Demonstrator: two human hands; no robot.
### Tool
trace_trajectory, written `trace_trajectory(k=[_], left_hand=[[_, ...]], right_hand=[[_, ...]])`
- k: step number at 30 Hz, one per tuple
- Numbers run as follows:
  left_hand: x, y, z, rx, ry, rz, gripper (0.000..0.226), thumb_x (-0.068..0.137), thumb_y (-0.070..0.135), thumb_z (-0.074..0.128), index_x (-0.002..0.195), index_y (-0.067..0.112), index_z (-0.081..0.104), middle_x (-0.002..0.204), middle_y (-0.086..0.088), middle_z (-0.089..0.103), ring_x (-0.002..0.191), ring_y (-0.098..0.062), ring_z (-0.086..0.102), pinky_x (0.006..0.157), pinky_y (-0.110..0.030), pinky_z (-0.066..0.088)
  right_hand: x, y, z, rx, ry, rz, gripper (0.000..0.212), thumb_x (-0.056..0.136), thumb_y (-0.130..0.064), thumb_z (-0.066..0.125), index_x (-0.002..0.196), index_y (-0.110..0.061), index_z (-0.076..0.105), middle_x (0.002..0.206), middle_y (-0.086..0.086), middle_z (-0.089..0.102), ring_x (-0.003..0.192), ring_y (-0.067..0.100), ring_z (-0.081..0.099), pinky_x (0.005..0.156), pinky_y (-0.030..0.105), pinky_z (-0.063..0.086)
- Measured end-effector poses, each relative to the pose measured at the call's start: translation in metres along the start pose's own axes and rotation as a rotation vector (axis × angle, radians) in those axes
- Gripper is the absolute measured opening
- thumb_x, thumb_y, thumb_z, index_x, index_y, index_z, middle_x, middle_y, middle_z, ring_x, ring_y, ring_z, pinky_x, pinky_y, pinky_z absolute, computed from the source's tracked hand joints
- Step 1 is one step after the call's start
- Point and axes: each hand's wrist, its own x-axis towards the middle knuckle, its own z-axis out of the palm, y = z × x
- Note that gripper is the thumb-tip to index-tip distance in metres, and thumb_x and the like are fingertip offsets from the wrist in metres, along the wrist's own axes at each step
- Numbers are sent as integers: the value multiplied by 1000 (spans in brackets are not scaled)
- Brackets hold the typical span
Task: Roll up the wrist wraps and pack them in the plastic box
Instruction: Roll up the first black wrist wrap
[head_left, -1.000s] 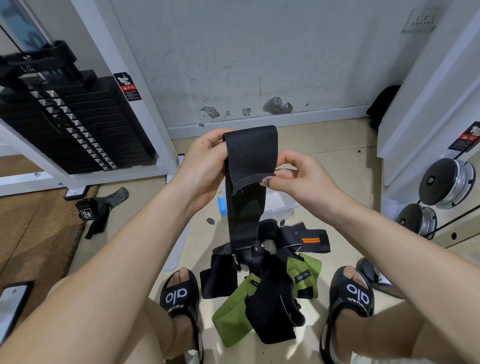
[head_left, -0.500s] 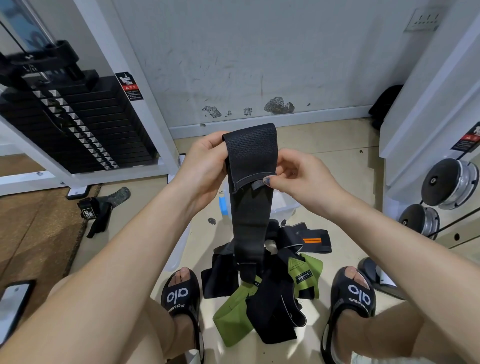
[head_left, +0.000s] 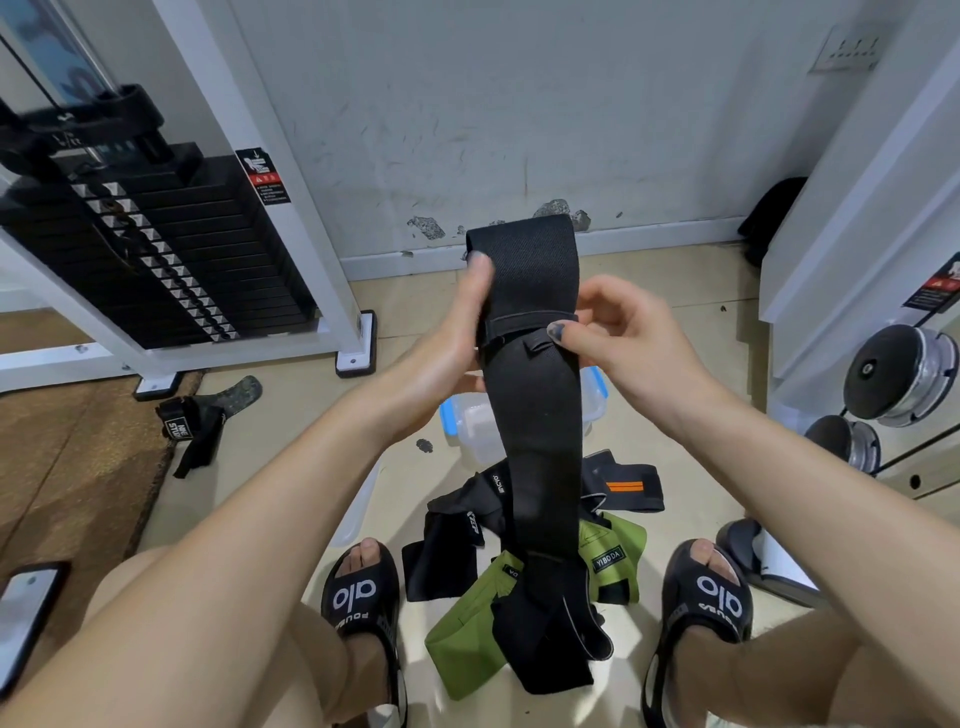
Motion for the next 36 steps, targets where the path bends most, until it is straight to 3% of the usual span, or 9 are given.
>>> trace_trajectory(k=[2, 4, 9, 14, 18, 22, 27, 31, 36], left_hand=[[0, -6, 0, 76, -6, 93, 29, 108, 42, 49, 135, 34, 54, 123, 19, 71, 113, 4, 66, 99, -27, 55], [2, -11, -1, 66, 52, 152, 38, 104, 21, 60, 141, 23, 48, 129, 11, 68, 119, 1, 64, 104, -28, 52], [4, -6, 2, -128, 57, 159, 38, 106, 35, 54, 141, 18, 54, 136, -1, 68, 129, -18, 63, 115, -46, 44], [6, -5, 5, -178, 162, 147, 27, 112, 32, 41, 132, 23, 58, 129, -1, 72, 123, -17, 67, 112, -45, 47], [6, -2, 7, -237, 236, 123, 21, 110, 24, 44, 122, 20, 60, 120, -4, 75, 111, -18, 72, 93, -34, 55], [7, -1, 8, -267, 267, 88, 22, 109, 22, 44, 122, 19, 62, 125, -10, 72, 110, -20, 71, 99, -38, 53], [8, -1, 5, -314, 273, 56, 22, 108, 20, 42, 116, 15, 62, 121, -14, 71, 107, -21, 68, 104, -43, 49], [8, -3, 5, -372, 229, 19, 33, 108, 18, 39, 132, 2, 55, 135, -21, 65, 127, -32, 63, 114, -50, 45], [5, -1, 8, -384, 184, 30, 31, 108, 15, 37, 131, 7, 56, 134, -19, 66, 119, -26, 67, 106, -41, 52]], right_hand=[[-1, 0, 1, 16, -8, -2, 14, 93, 8, 65, 105, 2, 66, 85, 13, 63, 75, 22, 55, 64, 25, 52], [-2, -2, 2, 39, -9, -1, 16, 94, 7, 65, 107, -1, 67, 85, 13, 64, 73, 17, 60, 64, 23, 54], [-4, -8, 3, 47, -23, -31, 20, 94, 5, 66, 100, -14, 68, 77, 0, 63, 65, 12, 57, 63, 22, 53], [-5, -7, 7, 47, -7, -26, 16, 93, -4, 71, 103, -16, 65, 80, 8, 62, 70, 17, 59, 70, 30, 54], [-7, -7, 5, -92, 56, -79, 31, 91, -11, 76, 108, -20, 52, 81, -7, 61, 65, 16, 63, 77, 35, 54], [-10, -7, 5, -79, 4, -66, 30, 88, -12, 78, 94, -18, 50, 65, 3, 62, 63, 18, 62, 79, 35, 50], [-7, -6, 1, -39, -72, -29, 27, 77, -20, 78, 91, -17, 55, 71, 10, 65, 71, 20, 62, 85, 38, 50], [-6, -3, 2, -25, -19, -45, 23, 87, -7, 76, 89, -15, 54, 74, 30, 61, 67, 26, 61, 71, 37, 55], [-6, 1, 8, -58, 76, -71, 12, 94, -6, 68, 90, -13, 59, 82, 13, 57, 59, 25, 56, 55, 32, 51]])
